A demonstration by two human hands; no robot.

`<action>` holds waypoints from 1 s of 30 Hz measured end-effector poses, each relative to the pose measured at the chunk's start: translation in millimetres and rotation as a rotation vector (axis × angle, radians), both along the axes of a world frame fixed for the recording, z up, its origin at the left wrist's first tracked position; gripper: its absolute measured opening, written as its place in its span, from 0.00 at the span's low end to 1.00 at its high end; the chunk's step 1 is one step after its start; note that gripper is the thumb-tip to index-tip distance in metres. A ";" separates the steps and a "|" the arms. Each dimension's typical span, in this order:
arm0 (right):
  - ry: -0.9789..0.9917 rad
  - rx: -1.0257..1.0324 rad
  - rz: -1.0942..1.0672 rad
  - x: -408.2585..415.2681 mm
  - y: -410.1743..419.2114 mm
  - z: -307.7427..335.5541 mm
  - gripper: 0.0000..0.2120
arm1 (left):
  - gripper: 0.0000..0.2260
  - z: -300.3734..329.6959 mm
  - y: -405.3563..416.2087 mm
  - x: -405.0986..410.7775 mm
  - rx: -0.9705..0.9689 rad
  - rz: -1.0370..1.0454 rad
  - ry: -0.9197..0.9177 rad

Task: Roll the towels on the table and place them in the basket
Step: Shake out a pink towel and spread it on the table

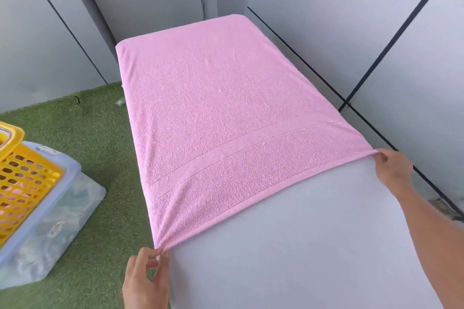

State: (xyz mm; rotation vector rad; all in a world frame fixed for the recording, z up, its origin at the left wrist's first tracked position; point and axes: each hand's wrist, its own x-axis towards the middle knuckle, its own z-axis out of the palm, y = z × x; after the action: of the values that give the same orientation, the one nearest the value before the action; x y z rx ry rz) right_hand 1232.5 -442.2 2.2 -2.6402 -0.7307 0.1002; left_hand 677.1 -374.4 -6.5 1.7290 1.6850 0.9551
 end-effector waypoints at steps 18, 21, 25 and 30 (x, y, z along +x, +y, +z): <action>0.057 -0.011 0.035 -12.3 -202.2 -4.9 0.12 | 0.09 12.9 -237.8 -6.4 -0.069 0.128 0.026; 0.093 -0.038 0.065 -14.2 -226.0 -2.7 0.12 | 0.08 15.1 -259.5 -8.8 -0.108 0.141 0.013; 0.130 -0.102 0.190 -21.5 -236.3 11.3 0.11 | 0.03 27.2 -261.4 -2.9 -0.263 0.169 0.026; -0.062 -0.153 0.439 -28.3 -238.8 14.9 0.23 | 0.13 30.2 -260.4 12.6 -0.126 0.017 0.364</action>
State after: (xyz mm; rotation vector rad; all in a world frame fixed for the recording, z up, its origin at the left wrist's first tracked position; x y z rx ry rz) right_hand 1204.2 -681.1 17.2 -2.5846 -1.3627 0.2035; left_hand 689.7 -634.8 23.8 1.8880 1.9406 0.5484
